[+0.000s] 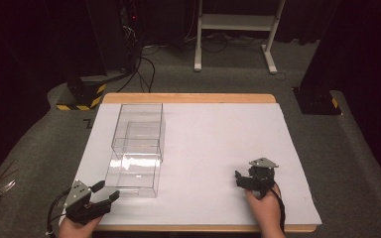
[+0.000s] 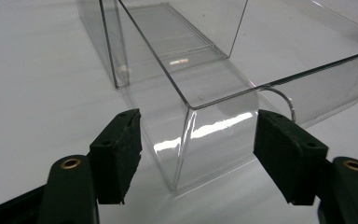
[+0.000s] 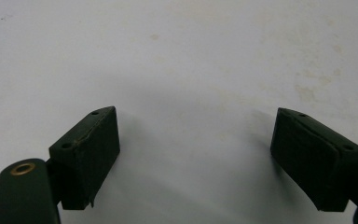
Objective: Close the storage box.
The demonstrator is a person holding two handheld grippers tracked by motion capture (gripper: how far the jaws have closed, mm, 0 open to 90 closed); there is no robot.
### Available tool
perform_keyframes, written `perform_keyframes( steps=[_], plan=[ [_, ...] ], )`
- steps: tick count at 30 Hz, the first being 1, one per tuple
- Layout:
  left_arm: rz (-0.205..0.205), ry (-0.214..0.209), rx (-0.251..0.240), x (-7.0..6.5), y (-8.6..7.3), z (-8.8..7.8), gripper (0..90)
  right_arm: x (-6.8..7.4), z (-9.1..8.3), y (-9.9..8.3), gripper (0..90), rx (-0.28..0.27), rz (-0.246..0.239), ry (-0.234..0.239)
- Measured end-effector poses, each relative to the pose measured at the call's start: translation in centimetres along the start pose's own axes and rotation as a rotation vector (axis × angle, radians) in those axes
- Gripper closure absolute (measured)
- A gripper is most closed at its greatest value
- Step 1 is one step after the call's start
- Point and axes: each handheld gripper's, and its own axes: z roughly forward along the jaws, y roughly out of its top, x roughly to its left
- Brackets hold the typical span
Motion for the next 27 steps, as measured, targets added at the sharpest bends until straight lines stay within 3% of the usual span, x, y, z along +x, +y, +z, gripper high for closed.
perform_keyframes(
  steps=[9,13,18,27],
  plan=[
    [0.003,0.015,-0.014,0.0,0.4,0.7,38.5,0.0,0.0,0.0,15.4,0.000,0.001,0.001],
    [-0.007,-0.008,-0.016,0.2,0.8,1.3,43.6,0.0,0.0,0.0,15.5,0.000,0.000,0.001],
    [-0.027,-0.013,-0.030,0.6,1.1,1.8,43.6,0.0,0.0,0.0,15.5,0.000,0.000,0.001],
    [-0.015,0.005,-0.033,0.9,1.9,2.7,43.8,0.0,0.0,0.0,16.1,0.000,-0.001,0.003]
  ],
)
